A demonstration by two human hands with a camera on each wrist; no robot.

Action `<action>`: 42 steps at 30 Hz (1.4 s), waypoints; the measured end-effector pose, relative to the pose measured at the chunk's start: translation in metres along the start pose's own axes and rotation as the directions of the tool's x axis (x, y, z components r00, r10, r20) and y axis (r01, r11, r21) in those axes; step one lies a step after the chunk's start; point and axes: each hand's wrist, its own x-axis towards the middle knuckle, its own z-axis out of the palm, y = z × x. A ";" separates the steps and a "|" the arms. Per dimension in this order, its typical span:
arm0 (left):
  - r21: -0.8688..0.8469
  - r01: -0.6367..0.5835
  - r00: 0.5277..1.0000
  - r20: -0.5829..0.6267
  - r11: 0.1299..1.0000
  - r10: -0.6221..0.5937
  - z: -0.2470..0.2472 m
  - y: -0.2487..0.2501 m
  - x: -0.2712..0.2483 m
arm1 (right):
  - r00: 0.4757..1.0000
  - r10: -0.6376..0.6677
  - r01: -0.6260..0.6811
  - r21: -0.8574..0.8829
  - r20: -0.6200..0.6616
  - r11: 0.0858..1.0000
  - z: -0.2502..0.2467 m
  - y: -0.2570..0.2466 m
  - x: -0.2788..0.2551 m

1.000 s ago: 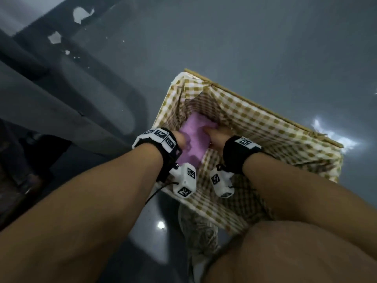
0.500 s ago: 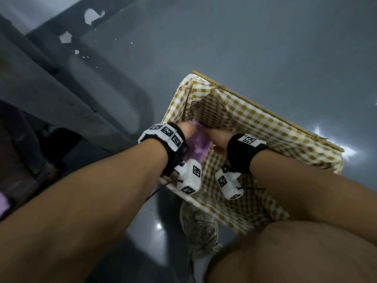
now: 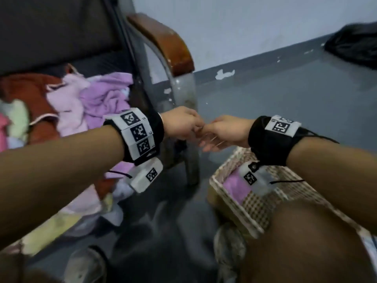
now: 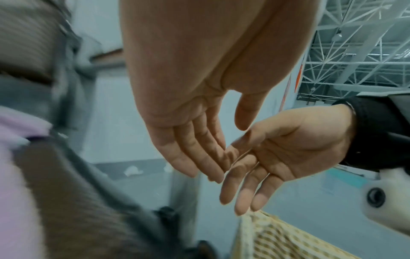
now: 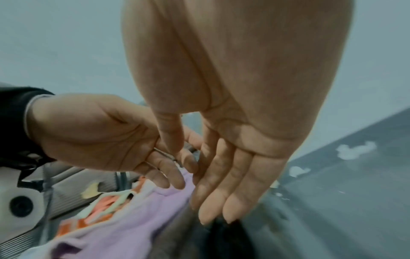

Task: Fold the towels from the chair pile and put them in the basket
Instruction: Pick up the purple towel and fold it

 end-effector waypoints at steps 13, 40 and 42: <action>0.245 0.344 0.837 -0.517 0.906 -0.178 -0.132 -0.200 -0.173 | 0.944 -0.292 0.331 -0.445 0.156 0.832 0.200 -0.178 0.062; -0.181 -0.237 0.709 -0.704 0.954 0.043 -0.097 -0.153 -0.103 | 0.851 -0.524 0.490 0.304 0.037 0.817 0.171 -0.161 0.070; -0.181 -0.242 0.720 -0.692 0.953 0.051 -0.095 -0.151 -0.109 | 0.826 -0.563 0.555 0.167 0.004 0.815 0.165 -0.161 0.068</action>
